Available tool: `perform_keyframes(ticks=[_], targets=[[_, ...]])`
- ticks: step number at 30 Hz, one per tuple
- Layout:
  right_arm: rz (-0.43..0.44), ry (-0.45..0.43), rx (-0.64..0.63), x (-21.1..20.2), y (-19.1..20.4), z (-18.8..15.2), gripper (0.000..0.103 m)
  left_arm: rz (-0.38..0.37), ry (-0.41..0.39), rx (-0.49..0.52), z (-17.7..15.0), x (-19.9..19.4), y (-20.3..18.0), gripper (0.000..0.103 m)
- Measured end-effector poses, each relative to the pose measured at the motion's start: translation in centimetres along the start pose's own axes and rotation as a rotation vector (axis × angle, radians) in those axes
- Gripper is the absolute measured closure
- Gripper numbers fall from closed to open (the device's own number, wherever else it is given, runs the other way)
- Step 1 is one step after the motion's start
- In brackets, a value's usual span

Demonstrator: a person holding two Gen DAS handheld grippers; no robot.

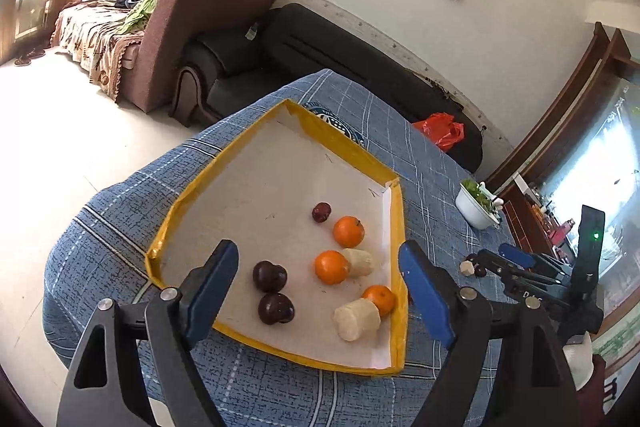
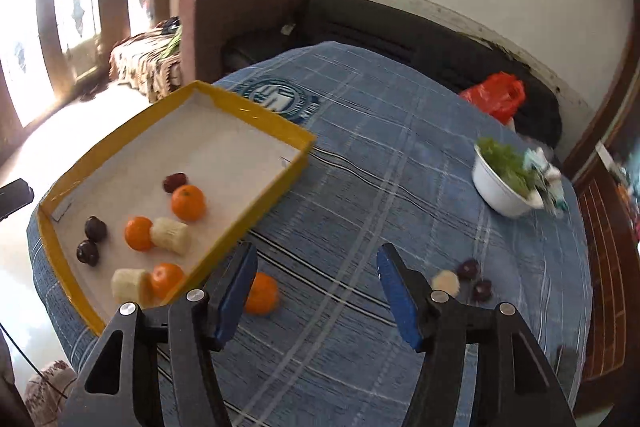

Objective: Organize fruits
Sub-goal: 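Grasp a round pale sugarcane chunk with the right tool, then grasp the mandarin orange on the table with the left tool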

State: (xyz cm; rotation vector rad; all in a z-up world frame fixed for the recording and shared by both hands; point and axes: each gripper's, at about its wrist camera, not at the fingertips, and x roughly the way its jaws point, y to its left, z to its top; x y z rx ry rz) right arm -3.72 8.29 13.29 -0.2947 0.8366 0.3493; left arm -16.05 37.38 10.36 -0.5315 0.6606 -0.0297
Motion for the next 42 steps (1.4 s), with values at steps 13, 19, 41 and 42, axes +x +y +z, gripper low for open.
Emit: perform_keyframes(ticks=[13,19,41,42], targets=[[-0.078,0.049,0.375,-3.3,-15.7,-10.9,0.035,-0.109,0.205,0.215,-5.2,5.5,-11.7,0.015],[-0.010,0.045,0.406,-1.4,-17.0,-11.5,0.035,-0.137,0.298,0.322,-8.2,8.7,-16.5,0.015],[-0.022,0.092,0.292,10.1,-12.7,-5.5,0.072,-0.078,0.311,0.378,-7.5,11.9,-15.8,0.015],[0.002,0.097,0.306,9.7,-12.9,-5.8,0.072,-0.079,0.312,0.379,-7.6,11.9,-15.9,0.015]])
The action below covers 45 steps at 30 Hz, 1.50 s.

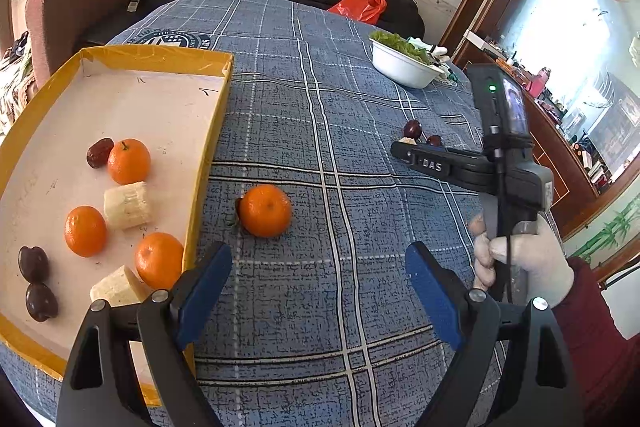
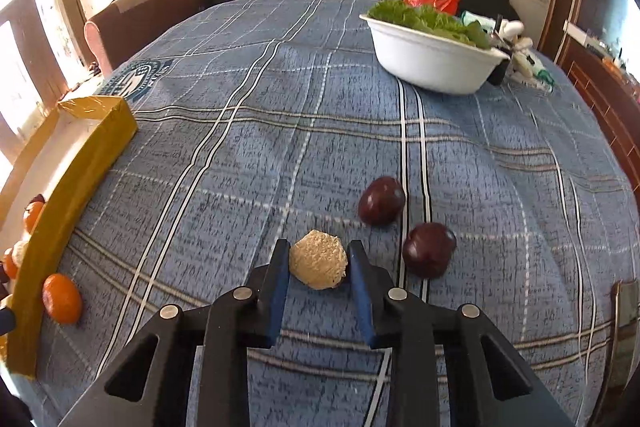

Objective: Organize fruits
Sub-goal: 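Grasp the mandarin orange on the table with the left tool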

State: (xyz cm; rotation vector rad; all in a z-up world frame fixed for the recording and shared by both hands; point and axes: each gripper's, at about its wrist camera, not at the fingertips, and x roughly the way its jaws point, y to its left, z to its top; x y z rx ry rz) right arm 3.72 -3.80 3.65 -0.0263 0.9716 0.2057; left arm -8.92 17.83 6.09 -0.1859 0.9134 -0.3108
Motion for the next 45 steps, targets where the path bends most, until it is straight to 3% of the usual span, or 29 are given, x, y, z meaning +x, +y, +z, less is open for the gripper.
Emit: perform_keyframes(ticks=[5,11,14,20,23,28,32,39,45], targets=[[0.122,0.025,0.052,-1.9,-1.5,-2.1,0.072,-0.011,-0.008,0.012,-0.1,0.1,-0.6,0.015],[0.176,-0.034,0.127,-3.2,-3.1,-4.5,0.072,0.012,-0.006,0.118,0.8,1.0,-2.0,0.015],[0.189,-0.053,0.140,-3.2,-3.2,-4.6,0.072,0.071,0.032,0.164,1.9,2.7,-2.1,0.015],[0.265,-0.070,0.225,-3.4,-5.2,-4.6,0.071,0.133,0.107,0.135,2.7,5.8,-1.5,0.015],[0.261,-0.079,0.248,-3.6,-6.1,-4.7,0.071,0.180,0.111,0.163,2.3,6.5,-2.0,0.014],[0.253,-0.074,0.253,-3.5,-6.1,-4.6,0.071,0.025,0.111,0.147,2.1,5.8,-2.6,0.014],[0.234,-0.076,0.230,-3.5,-5.7,-4.6,0.071,0.008,0.101,0.170,1.4,5.3,-3.4,0.014],[0.237,-0.065,0.234,-3.2,-5.9,-4.7,0.071,0.087,0.080,0.131,1.7,5.6,-2.1,0.014],[0.241,-0.064,0.232,-3.1,-5.9,-4.6,0.071,0.159,0.105,0.188,2.1,7.7,-3.0,0.014]])
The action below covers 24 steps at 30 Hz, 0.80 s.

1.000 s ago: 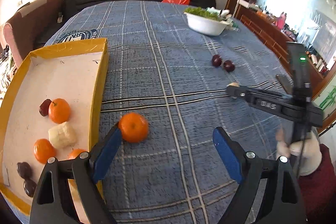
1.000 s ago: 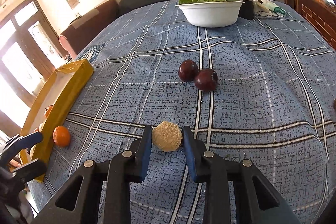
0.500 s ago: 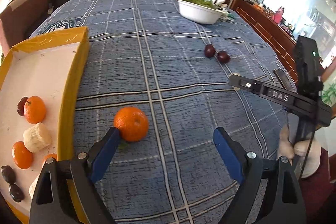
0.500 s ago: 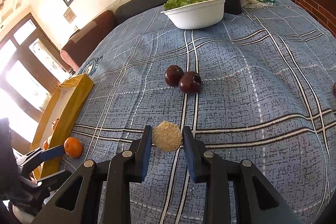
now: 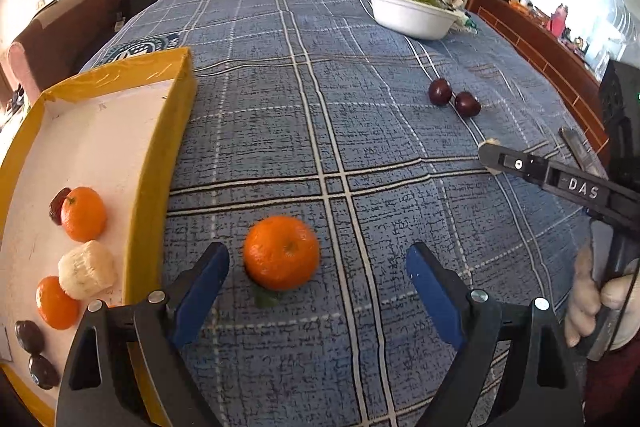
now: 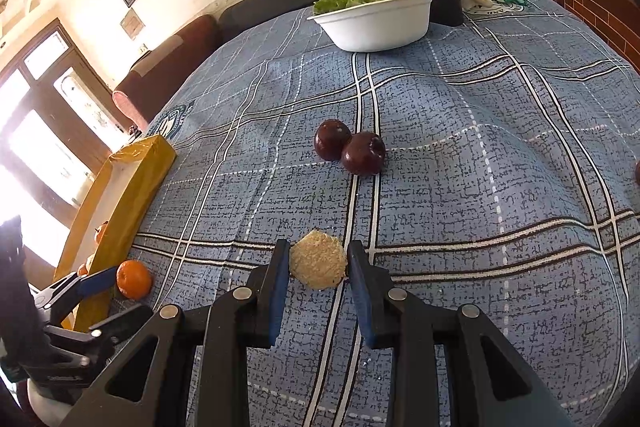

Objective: Organize fruits
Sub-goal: 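Grasp the mandarin orange on the table with the left tool, then carry the sugarcane chunk and orange into the tray and open both tools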

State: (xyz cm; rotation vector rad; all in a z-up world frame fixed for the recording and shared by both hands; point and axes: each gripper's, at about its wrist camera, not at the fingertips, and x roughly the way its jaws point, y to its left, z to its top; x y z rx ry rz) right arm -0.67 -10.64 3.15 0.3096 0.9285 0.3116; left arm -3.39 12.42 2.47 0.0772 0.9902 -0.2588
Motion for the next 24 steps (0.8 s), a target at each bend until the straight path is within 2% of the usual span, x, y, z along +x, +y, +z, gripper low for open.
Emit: perform_keyframes(ticks=[3,7,9,12,16,21,24], targets=[[0.004,0.001,0.000,0.0,0.0,0.0,0.071,0.025,0.016,0.068,-0.1,0.8,-1.4,0.019],[0.007,0.002,-0.007,0.1,0.0,0.0,0.071,0.063,0.006,0.105,-0.2,0.7,-2.4,0.068],[0.000,0.001,-0.020,0.1,0.3,-0.1,0.071,0.069,0.005,0.090,-0.1,0.6,-2.3,0.068],[-0.024,-0.011,-0.034,0.0,0.6,-0.1,0.072,0.040,-0.006,0.044,-0.3,-0.2,-1.6,0.068],[-0.064,-0.041,-0.042,-0.4,0.8,-0.2,0.072,0.008,-0.054,-0.031,-0.8,-2.4,-0.2,0.068],[-0.123,-0.033,-0.065,-0.3,1.5,-0.3,0.072,-0.002,-0.126,-0.129,-1.9,-6.5,3.1,0.068],[-0.112,-0.016,-0.067,-0.9,2.4,-0.5,0.071,0.019,-0.170,-0.202,-2.8,-9.0,6.4,0.068]])
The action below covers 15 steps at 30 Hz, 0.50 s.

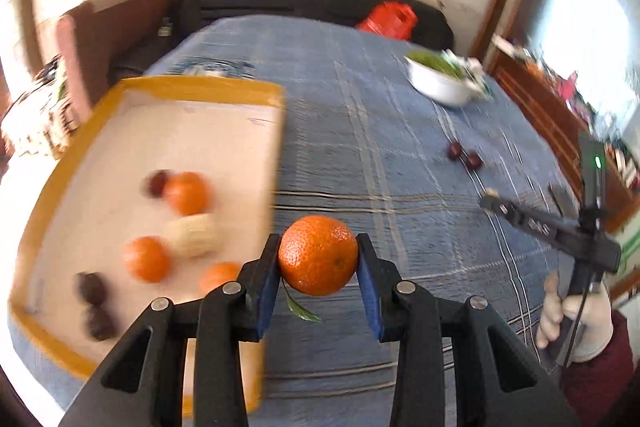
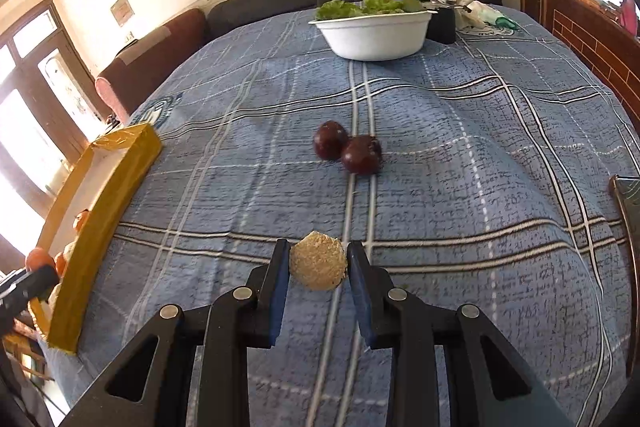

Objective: Organize fruits
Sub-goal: 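Carry the sugarcane chunk and orange into the tray and open both tools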

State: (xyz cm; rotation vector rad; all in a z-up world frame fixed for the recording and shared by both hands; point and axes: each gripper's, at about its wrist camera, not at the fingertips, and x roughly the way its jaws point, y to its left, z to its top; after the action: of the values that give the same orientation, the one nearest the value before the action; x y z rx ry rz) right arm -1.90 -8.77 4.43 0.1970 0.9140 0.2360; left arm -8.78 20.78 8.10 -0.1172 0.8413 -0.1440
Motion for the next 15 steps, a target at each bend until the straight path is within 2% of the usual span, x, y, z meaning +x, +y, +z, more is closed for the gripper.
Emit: perform_keyframes(ticks=[7,15], targets=[[0.064,-0.032,-0.107,-3.3,6.5,1.2,0.071,0.050,-0.073,-0.179,0.0,-4.0,8.6,0.068],[0.189,0.017,-0.268,-2.9,17.2,1.1,0.071,0.094,-0.105,-0.189,1.6,-5.0,13.3,0.068]])
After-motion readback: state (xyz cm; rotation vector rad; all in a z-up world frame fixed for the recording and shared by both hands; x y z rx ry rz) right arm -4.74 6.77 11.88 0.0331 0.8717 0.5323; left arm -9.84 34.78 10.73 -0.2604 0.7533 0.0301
